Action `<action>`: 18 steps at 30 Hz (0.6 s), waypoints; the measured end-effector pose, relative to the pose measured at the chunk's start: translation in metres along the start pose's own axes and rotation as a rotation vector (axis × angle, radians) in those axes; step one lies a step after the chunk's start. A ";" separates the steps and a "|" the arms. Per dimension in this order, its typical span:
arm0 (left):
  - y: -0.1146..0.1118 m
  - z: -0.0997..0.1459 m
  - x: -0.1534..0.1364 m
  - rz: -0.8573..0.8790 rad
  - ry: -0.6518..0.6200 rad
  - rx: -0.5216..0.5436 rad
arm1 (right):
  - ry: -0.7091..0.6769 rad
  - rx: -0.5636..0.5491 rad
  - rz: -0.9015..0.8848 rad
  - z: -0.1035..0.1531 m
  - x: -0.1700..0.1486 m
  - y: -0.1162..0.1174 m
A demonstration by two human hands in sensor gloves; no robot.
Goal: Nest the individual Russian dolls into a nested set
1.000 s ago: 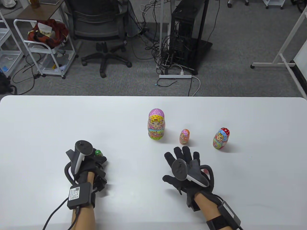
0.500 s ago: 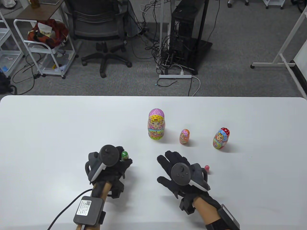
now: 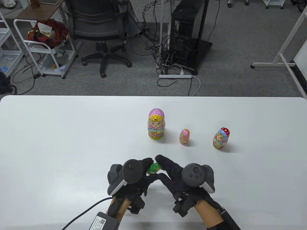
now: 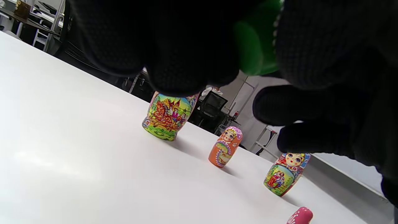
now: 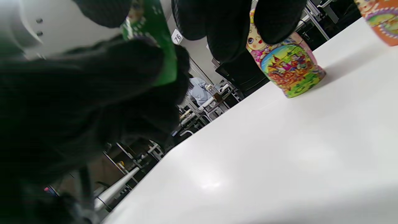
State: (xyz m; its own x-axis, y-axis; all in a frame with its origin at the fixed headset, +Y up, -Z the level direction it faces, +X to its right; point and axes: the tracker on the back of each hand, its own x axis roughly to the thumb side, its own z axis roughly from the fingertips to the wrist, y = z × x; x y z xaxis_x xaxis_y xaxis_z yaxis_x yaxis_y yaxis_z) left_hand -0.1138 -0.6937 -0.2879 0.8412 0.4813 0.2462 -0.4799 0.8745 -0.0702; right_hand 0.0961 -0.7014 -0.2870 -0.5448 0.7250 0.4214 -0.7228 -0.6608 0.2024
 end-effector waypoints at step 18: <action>-0.027 0.008 -0.014 0.027 -0.102 0.000 | 0.000 0.043 0.200 0.000 0.003 -0.001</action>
State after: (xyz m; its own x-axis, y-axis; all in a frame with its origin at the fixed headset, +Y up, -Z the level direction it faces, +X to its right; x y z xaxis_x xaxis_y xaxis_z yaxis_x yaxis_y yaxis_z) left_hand -0.1144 -0.7249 -0.2814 0.7983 0.4962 0.3414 -0.5019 0.8614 -0.0784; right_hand 0.0953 -0.6986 -0.2856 -0.6752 0.5787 0.4573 -0.5818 -0.7990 0.1521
